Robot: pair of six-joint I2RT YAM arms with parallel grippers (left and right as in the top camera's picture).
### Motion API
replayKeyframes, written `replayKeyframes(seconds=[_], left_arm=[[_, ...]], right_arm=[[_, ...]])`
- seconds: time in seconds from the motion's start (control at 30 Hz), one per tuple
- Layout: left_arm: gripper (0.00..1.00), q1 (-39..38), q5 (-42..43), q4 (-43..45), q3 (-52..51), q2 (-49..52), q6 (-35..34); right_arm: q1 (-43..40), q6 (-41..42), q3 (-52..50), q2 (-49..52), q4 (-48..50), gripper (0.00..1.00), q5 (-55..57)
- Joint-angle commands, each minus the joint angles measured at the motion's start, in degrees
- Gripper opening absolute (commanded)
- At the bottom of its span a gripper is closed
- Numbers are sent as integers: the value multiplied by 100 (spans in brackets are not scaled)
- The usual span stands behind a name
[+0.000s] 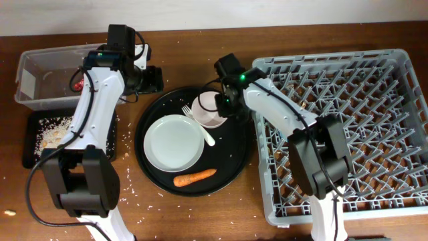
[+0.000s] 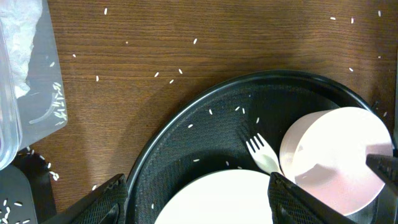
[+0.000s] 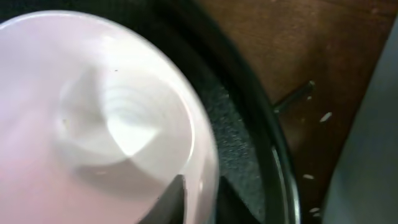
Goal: Sort waste into correct bins and load items into the dishwasher rack
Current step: 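Reach the right gripper to the pink bowl and grasp its rim, then carry the pink bowl into the dish rack with the right gripper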
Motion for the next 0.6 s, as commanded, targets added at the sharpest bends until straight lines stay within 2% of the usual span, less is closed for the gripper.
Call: replayKeyframes(seconds=[0.0, 0.1, 0.23, 0.3, 0.33, 0.57], left_arm=[[72, 26, -63, 11, 44, 17, 85], [72, 26, -63, 9, 44, 17, 85], [72, 26, -63, 11, 44, 17, 85], [87, 26, -61, 11, 44, 17, 85], [99, 26, -61, 11, 44, 17, 85], [99, 26, -61, 11, 44, 17, 85]], right_arm=[[70, -144, -94, 37, -44, 10, 55], [57, -144, -195, 37, -59, 4, 55], [46, -153, -136, -50, -79, 4, 59], [9, -162, 59, -251, -284, 4, 201], [-35, -164, 291, -474, -544, 4, 431], [-295, -186, 638, -1996, -1187, 4, 1867]])
